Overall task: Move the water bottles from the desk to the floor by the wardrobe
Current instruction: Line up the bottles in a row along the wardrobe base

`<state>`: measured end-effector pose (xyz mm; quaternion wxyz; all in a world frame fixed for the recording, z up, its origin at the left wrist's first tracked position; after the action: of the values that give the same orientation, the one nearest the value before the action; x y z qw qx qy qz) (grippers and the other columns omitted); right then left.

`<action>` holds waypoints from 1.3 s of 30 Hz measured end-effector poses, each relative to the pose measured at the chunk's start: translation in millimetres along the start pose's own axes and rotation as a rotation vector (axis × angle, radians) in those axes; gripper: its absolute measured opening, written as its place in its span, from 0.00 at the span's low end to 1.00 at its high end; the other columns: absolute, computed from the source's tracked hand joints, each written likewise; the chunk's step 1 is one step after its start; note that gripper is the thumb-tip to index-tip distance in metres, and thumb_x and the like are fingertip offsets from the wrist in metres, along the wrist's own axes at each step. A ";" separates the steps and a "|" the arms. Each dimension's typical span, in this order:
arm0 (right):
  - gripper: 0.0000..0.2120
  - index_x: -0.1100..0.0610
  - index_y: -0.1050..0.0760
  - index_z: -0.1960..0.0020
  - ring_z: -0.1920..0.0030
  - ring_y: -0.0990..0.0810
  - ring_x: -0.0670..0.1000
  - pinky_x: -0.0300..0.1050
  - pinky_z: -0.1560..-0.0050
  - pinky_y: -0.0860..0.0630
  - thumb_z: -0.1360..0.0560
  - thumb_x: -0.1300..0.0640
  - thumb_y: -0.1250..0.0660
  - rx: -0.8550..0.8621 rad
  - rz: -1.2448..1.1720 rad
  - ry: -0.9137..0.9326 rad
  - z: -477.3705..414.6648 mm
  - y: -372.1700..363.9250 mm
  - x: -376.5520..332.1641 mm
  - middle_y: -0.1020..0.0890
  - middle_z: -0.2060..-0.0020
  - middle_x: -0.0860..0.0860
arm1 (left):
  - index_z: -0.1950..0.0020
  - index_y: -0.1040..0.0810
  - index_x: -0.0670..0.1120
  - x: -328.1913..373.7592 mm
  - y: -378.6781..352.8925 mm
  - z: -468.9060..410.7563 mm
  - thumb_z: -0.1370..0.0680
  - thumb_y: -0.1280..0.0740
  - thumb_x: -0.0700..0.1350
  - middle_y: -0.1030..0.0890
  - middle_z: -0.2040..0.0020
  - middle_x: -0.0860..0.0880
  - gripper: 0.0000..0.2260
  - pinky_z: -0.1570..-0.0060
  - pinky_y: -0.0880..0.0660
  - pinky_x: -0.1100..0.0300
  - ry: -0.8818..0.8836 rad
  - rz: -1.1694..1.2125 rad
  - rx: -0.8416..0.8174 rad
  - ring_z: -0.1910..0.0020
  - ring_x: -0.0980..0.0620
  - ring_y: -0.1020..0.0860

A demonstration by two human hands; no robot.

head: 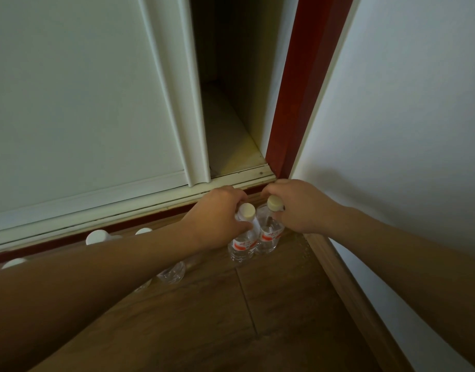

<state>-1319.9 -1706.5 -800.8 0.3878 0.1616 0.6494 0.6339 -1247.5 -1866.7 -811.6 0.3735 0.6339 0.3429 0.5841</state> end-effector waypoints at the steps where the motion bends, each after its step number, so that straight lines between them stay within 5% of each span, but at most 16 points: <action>1: 0.20 0.50 0.26 0.35 0.44 0.25 0.48 0.40 0.47 0.32 0.26 0.59 0.30 0.000 0.005 0.001 0.0 0.2 -0.3 0.21 0.41 0.48 | 0.43 0.21 0.51 0.0 0.5 0.2 0.30 0.24 0.55 0.22 0.52 0.55 0.19 0.58 0.25 0.63 0.004 -0.001 0.000 0.58 0.59 0.25; 15: 0.23 0.49 0.27 0.33 0.42 0.26 0.47 0.42 0.42 0.28 0.27 0.59 0.29 0.006 0.018 -0.013 0.6 17.7 -14.9 0.23 0.41 0.45 | 0.40 0.22 0.51 -3.7 12.6 6.7 0.29 0.25 0.57 0.25 0.54 0.57 0.21 0.63 0.33 0.66 0.027 -0.027 0.031 0.61 0.59 0.28; 22: 0.20 0.48 0.25 0.37 0.48 0.26 0.44 0.32 0.54 0.33 0.27 0.57 0.27 0.011 -0.020 0.034 2.4 26.9 -40.3 0.24 0.49 0.42 | 0.37 0.23 0.50 -4.8 33.9 19.1 0.29 0.25 0.56 0.22 0.49 0.54 0.22 0.56 0.26 0.63 0.040 -0.063 0.046 0.54 0.56 0.24; 25: 0.20 0.46 0.25 0.38 0.47 0.25 0.45 0.37 0.48 0.27 0.28 0.55 0.27 0.010 -0.031 0.059 -0.1 26.5 -59.9 0.25 0.50 0.40 | 0.33 0.25 0.51 -11.4 47.6 30.9 0.29 0.25 0.55 0.22 0.42 0.53 0.26 0.51 0.24 0.60 0.077 -0.071 0.047 0.50 0.56 0.23; 31: 0.23 0.46 0.27 0.35 0.46 0.25 0.44 0.45 0.43 0.23 0.28 0.55 0.27 -0.002 -0.038 0.165 -10.0 24.3 -114.1 0.23 0.46 0.42 | 0.32 0.27 0.52 -38.8 75.7 66.1 0.28 0.26 0.56 0.23 0.42 0.54 0.26 0.47 0.25 0.59 0.146 -0.143 0.074 0.49 0.56 0.25; 39: 0.25 0.46 0.30 0.32 0.40 0.27 0.45 0.44 0.40 0.27 0.27 0.53 0.28 -0.070 -0.030 0.287 -37.5 0.6 -184.6 0.25 0.37 0.44 | 0.31 0.27 0.51 -95.8 112.9 121.3 0.28 0.26 0.57 0.23 0.40 0.54 0.27 0.47 0.26 0.60 0.273 -0.165 0.108 0.48 0.56 0.24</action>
<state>-1227.2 -1862.1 -749.1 0.3059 0.0460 0.6780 0.6668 -1134.6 -2013.9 -764.0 0.3353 0.5375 0.4723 0.6129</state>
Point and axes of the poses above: each hand's wrist, its own z-axis away from the middle knuckle, its own y-axis out of the back of the hand, x = y × z, the point moved 3 cm from there along -z, towards the middle knuckle
